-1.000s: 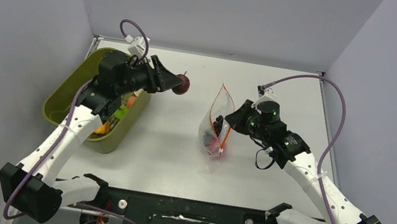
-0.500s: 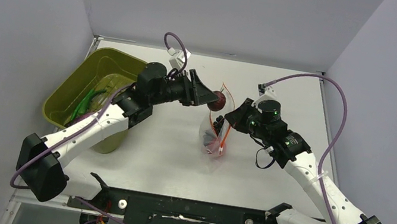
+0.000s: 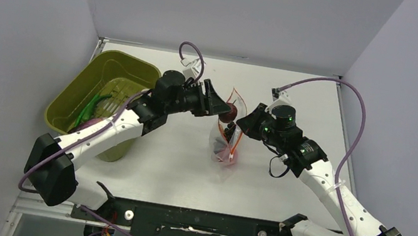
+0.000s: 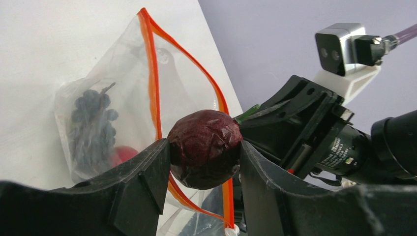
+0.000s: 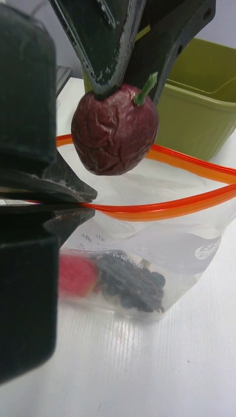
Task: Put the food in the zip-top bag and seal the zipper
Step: Place the fake vegetable in the zipper food storage bag.
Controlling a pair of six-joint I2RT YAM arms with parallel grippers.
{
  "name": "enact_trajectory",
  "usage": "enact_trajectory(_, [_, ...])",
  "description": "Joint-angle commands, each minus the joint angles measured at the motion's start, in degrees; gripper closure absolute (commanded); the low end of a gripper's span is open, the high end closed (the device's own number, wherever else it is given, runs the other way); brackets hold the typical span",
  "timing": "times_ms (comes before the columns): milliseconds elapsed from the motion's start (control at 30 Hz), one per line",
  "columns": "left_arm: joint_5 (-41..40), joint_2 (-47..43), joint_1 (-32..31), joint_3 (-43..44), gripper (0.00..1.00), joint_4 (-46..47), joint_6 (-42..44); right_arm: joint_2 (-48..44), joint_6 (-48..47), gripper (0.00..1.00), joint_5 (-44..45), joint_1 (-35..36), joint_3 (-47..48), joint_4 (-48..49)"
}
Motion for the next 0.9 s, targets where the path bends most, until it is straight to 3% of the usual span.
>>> enact_trajectory(0, [-1.9,0.2,-0.4,0.9,0.65,-1.3,1.1,-1.7,0.7,1.00,0.6,-0.4,2.2,3.6])
enact_trajectory(333, [-4.5,1.6,-1.3,4.7,0.61,-8.8,3.8,-2.4,1.1,1.00,1.0,-0.4,2.4,4.1])
enact_trajectory(700, [-1.6,0.3,-1.4,5.0,0.34,-9.1,4.5,-2.7,1.5,1.00,0.4,-0.3,1.8,4.3])
enact_trajectory(867, [-3.6,-1.5,-1.3,5.6,0.30,-11.3,5.9,-2.9,1.4,1.00,0.3,-0.3,1.6,4.5])
